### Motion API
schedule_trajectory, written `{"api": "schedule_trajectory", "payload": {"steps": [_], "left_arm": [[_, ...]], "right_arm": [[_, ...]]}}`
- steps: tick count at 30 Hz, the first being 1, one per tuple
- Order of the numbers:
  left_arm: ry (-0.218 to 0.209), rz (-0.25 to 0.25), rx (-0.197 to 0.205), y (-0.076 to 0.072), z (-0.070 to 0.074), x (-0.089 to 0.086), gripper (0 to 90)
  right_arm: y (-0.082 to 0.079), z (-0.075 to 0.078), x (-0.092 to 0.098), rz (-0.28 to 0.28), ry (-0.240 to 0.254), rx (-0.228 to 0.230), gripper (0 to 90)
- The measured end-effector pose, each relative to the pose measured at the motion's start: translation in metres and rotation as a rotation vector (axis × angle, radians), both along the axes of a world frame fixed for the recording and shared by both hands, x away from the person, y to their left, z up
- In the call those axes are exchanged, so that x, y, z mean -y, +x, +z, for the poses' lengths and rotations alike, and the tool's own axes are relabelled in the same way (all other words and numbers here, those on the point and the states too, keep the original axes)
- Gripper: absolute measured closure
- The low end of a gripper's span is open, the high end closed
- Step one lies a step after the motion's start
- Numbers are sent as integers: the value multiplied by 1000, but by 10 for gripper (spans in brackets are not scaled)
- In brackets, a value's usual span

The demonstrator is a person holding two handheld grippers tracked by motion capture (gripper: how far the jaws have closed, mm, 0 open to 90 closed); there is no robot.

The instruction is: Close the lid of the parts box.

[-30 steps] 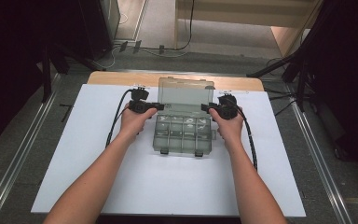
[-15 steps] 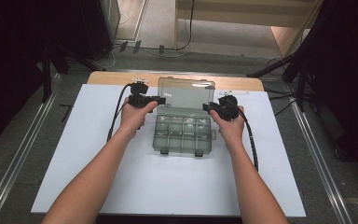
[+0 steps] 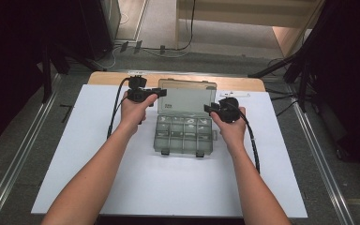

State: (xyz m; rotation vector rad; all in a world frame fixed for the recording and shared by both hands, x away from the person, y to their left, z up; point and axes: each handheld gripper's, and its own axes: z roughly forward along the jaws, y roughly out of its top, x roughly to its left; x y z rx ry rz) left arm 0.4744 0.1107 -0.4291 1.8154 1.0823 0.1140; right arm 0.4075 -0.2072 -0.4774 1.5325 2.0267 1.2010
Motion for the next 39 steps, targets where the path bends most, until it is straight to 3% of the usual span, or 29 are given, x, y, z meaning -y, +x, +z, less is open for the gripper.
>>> {"api": "schedule_trajectory", "payload": {"steps": [6, 14, 21, 24, 28, 31, 34, 36, 39], "left_arm": [[2, -21, 25, -4, 3, -1, 646], [-24, -27, 49, -10, 1, -3, 648], [-25, -28, 44, -9, 0, -4, 648], [-21, -24, 46, -9, 0, -4, 647], [-22, -21, 46, -10, 0, -3, 647], [-21, -20, 45, -11, -1, -4, 647], [-19, -24, 49, -13, -1, -4, 647], [-15, -30, 48, -14, 0, -5, 647], [-15, -41, 48, -15, 0, -7, 647]], "right_arm": [[-4, 2, -3, 9, -22, 15, 592], [-10, 4, 4, 47, 23, 14, 469], [-20, 8, 25, 32, 56, 21, 470], [-22, 7, 35, 12, 69, 22, 547], [-16, 4, 40, -37, 85, -7, 770], [-4, 2, 35, -77, 83, -66, 890], [8, 1, 28, -85, 105, -104, 900], [14, 1, 25, -79, 103, -111, 900], [22, 4, 23, -86, 141, -117, 900]]}}
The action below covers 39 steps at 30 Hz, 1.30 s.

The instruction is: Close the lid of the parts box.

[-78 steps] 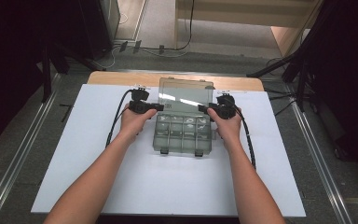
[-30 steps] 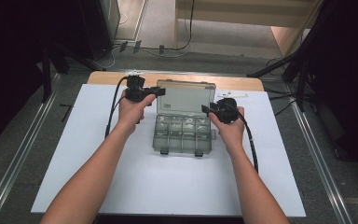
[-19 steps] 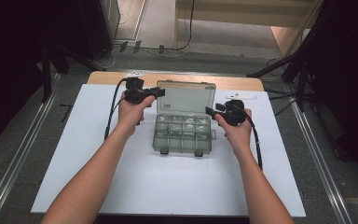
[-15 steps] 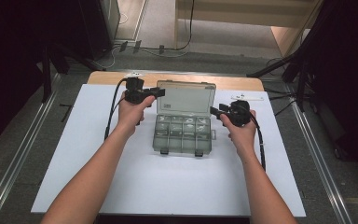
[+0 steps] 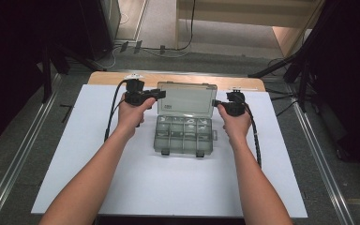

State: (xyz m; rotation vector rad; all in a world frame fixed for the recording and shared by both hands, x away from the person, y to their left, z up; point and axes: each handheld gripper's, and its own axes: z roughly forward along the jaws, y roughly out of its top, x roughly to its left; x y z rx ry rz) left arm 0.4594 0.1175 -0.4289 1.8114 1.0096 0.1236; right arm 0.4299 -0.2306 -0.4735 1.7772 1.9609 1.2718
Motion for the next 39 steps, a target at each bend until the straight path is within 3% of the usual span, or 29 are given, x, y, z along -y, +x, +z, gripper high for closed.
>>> {"api": "schedule_trajectory", "payload": {"steps": [3, 12, 16, 19, 21, 22, 23, 25, 27, 30, 36, 39], "left_arm": [[-1, -4, 1, -2, -1, -1, 647], [8, -40, -5, -14, -5, -11, 645], [63, -54, -19, -19, -15, -20, 646], [143, -56, -20, -21, -21, -22, 658], [168, -33, -29, -19, -23, -22, 728], [176, -4, -40, -18, -23, -22, 813], [186, 21, -49, -15, -23, -22, 844], [151, 40, -66, -10, -24, -23, 875], [163, 65, -62, -7, -23, -22, 888], [136, 89, -71, -2, -20, -22, 900], [69, 74, -73, 6, -11, -19, 900], [11, 46, -85, 9, -8, -18, 900]], "right_arm": [[4, 4, 2, 14, 84, 10, 900], [-1, 6, 0, 62, 62, 26, 900], [-3, 6, -1, 58, 47, 36, 900], [-4, 7, -1, 63, 40, 41, 900], [-4, 7, -1, 63, 37, 43, 900], [-5, 7, -1, 57, 35, 45, 900], [-5, 6, -1, 51, 32, 45, 900], [-6, 6, 0, 51, 41, 42, 900], [-7, 7, -1, 55, 38, 41, 900], [-7, 8, -1, 59, 23, 51, 900], [-9, 9, -1, 65, 26, 63, 900], [-11, 11, -2, 73, 28, 74, 900]]}}
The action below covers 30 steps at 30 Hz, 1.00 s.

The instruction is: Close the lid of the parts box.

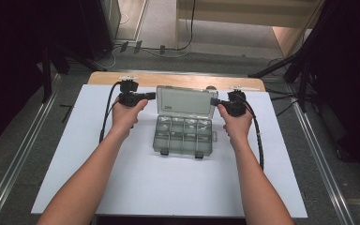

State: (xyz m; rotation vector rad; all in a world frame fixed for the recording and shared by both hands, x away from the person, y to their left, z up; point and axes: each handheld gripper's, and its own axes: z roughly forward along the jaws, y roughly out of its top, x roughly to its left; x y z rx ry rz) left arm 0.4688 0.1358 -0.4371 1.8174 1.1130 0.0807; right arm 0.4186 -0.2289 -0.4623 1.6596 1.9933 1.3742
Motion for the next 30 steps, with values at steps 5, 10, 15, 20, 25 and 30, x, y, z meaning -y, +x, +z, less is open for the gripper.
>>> {"api": "schedule_trajectory", "payload": {"steps": [5, 10, 15, 20, 25, 30], "left_arm": [[-22, -53, 7, -3, 1, 2, 900], [-13, -97, 20, -9, 0, 6, 900], [-31, -118, 18, -15, -4, 5, 899], [-23, -132, 26, -24, -8, 6, 899], [-7, -149, 45, -34, -13, 5, 900], [21, -175, 57, -46, -23, 8, 898]], "right_arm": [[-4, 1, -1, 10, -2, 12, 900], [-11, -1, -2, 18, 3, 22, 900], [-18, -1, -3, 33, -13, 30, 900], [-27, -4, -5, 58, -57, 61, 900], [-35, -8, -5, 69, -39, 75, 900], [-45, -16, -7, 92, -53, 76, 900]]}}
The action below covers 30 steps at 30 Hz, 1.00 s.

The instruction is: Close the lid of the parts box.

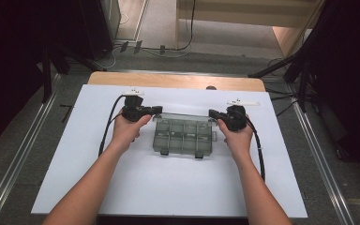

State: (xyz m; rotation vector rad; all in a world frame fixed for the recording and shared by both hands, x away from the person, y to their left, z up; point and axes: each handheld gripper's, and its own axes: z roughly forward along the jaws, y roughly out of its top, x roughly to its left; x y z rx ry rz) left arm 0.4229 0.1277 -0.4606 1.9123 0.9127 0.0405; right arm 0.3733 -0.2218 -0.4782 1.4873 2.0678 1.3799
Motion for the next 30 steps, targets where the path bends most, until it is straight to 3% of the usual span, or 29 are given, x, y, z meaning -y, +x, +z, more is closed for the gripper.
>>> {"api": "schedule_trajectory", "payload": {"steps": [4, 5, 8, 11, 15, 17, 22, 26, 30], "left_arm": [[17, -10, 13, -9, -9, 3, 898], [14, -15, 12, -12, -11, 4, 899], [60, -16, 22, -20, -17, 7, 900], [62, -16, 28, -29, -21, 7, 900], [82, -41, 72, -40, -22, 4, 900], [84, -45, 69, -43, -21, 2, 900], [130, -17, 107, -56, -16, -5, 900], [129, 1, 98, -64, -17, -22, 900], [133, -15, 64, -72, -25, -31, 900]], "right_arm": [[-9, -7, -6, 21, -60, 30, 900], [-11, -9, -6, 22, -61, 34, 900], [-18, -14, -8, 20, -50, 33, 900], [-24, -19, -10, 36, -52, 34, 900], [-33, -20, -16, 24, -92, 63, 900], [-37, -21, -17, 30, -95, 76, 900], [-43, -22, -18, 23, -99, 81, 900], [-43, -22, -17, 28, -87, 77, 900], [-43, -23, -16, 32, -69, 73, 900]]}}
